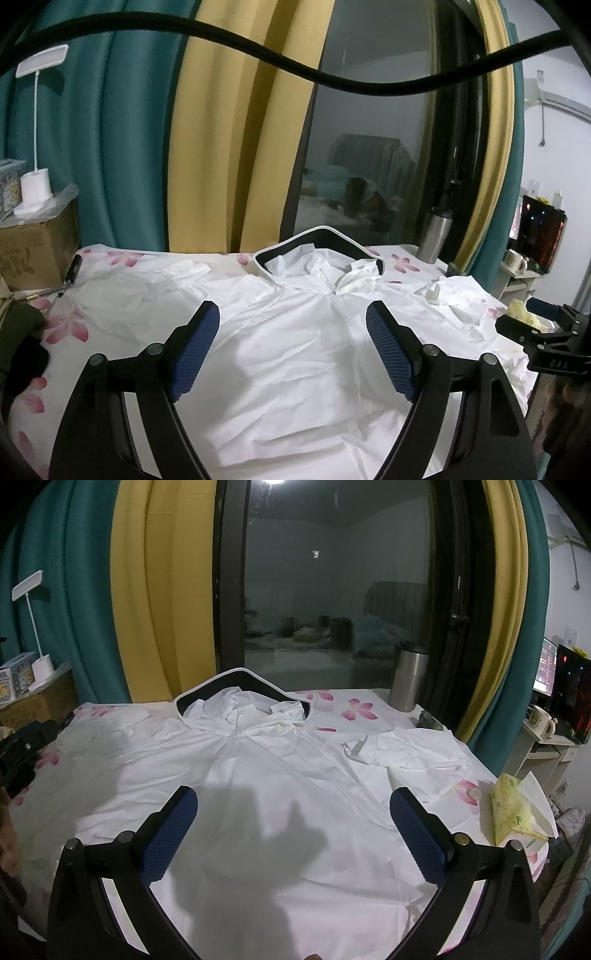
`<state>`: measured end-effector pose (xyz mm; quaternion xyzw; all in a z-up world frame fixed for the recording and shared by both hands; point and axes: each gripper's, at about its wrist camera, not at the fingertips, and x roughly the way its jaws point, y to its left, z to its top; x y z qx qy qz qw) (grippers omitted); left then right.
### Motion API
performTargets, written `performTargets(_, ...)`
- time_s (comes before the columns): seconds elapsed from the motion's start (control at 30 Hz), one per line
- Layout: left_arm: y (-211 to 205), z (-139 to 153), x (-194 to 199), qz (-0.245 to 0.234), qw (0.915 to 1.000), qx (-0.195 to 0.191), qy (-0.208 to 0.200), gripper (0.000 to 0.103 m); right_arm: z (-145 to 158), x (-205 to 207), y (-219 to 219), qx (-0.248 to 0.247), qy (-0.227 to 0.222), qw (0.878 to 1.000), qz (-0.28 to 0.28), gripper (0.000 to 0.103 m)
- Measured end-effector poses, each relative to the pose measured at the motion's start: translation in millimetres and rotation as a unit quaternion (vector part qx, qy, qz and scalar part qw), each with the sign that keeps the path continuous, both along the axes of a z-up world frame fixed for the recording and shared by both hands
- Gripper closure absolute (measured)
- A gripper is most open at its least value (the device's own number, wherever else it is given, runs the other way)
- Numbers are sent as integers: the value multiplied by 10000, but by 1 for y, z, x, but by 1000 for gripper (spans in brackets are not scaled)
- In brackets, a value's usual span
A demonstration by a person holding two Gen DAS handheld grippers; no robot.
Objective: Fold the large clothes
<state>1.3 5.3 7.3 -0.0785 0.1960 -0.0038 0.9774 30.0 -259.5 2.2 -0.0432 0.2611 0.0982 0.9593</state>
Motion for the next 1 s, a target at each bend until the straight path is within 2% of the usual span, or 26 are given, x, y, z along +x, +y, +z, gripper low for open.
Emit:
performTargets(0.67,-2,-1,6,-54,10000,8,30,19,-5,13,-9,42,158,9999,-9,0)
performTargets(1.0,-11,-6,31,-6,9995,89,304,19,-21,38,-18,102,418,9991,27,0)
